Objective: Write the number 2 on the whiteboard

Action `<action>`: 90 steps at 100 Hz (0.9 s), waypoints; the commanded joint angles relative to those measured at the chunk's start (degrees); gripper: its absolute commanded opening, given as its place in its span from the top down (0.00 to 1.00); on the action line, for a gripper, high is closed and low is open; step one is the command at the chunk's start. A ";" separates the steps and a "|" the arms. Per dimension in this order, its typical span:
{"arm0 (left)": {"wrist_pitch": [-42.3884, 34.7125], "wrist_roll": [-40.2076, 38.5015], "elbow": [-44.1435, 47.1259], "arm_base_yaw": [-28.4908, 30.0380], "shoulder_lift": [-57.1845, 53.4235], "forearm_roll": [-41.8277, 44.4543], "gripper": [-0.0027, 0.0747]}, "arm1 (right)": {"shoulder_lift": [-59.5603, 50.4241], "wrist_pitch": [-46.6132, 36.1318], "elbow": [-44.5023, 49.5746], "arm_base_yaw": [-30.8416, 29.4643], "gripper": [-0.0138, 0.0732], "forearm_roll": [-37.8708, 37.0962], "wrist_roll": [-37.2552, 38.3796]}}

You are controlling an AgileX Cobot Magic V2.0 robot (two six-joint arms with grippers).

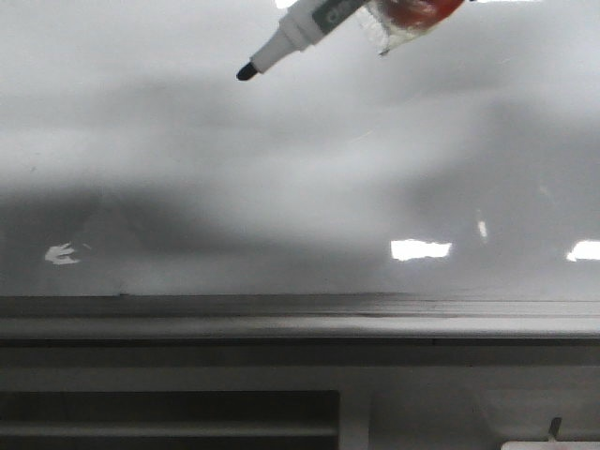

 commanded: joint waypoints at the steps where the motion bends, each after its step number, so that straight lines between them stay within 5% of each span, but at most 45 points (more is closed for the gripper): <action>1: -1.99 0.04 -1.96 -0.44 -1.09 -1.80 0.99 | -0.65 4.96 -1.91 0.05 0.43 3.51 -0.76; 10: -1.99 0.04 -1.96 -0.44 -1.09 -1.80 0.99 | -0.65 4.96 -1.91 0.05 0.45 3.64 -0.76; 48: -4.13 0.04 -1.96 -0.44 -1.09 -1.90 0.99 | -0.65 4.36 -1.91 1.40 0.93 3.64 -0.76; 63: -3.81 0.04 -1.96 -0.44 -1.09 -1.90 0.97 | -0.65 4.36 -1.91 1.40 0.93 3.64 -0.76; 70: -3.70 0.04 -1.96 -0.44 -1.20 -2.17 0.86 | -0.65 4.11 -1.91 1.40 0.93 3.64 -0.76; 90: -3.70 -0.18 -3.97 -0.32 -1.54 -1.51 0.36 | -0.87 2.13 -1.91 1.40 0.91 3.64 -0.76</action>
